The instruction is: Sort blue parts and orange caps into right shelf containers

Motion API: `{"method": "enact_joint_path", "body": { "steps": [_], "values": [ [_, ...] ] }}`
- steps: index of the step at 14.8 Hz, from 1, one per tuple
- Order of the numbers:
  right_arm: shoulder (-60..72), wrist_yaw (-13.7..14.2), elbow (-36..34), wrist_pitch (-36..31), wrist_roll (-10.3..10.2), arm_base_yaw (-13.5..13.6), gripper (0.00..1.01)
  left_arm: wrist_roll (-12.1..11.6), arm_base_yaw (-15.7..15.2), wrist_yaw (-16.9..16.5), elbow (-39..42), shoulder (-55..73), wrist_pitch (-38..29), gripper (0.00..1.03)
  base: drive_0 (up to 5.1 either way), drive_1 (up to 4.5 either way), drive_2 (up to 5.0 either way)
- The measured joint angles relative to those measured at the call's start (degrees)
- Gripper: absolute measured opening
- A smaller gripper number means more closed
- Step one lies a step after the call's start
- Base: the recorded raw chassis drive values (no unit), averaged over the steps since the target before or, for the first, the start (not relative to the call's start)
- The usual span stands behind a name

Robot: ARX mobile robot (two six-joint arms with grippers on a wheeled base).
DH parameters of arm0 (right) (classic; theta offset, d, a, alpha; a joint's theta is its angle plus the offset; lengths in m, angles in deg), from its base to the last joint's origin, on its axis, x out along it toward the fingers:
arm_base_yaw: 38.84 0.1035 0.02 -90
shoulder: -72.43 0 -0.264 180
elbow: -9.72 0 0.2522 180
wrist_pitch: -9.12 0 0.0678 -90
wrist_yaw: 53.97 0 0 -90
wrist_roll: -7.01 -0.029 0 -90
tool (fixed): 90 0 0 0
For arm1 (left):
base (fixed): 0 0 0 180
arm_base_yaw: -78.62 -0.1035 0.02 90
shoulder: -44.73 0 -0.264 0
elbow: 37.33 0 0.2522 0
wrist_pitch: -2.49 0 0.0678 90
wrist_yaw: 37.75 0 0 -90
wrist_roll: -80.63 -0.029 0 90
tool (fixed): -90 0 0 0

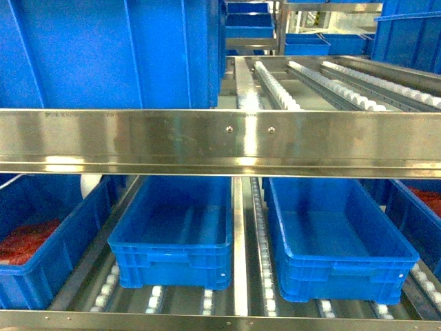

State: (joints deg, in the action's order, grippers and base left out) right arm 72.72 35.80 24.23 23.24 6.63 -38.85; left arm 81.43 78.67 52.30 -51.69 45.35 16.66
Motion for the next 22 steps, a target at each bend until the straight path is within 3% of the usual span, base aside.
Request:
{"method": "enact_joint_path", "body": {
  "steps": [22],
  "values": [
    [0.0,0.2,0.0,0.0,0.0,0.0,0.44,-0.2,0.0,0.0,0.0,0.0,0.0,0.43,0.0,0.0,0.0]
  ]
}}
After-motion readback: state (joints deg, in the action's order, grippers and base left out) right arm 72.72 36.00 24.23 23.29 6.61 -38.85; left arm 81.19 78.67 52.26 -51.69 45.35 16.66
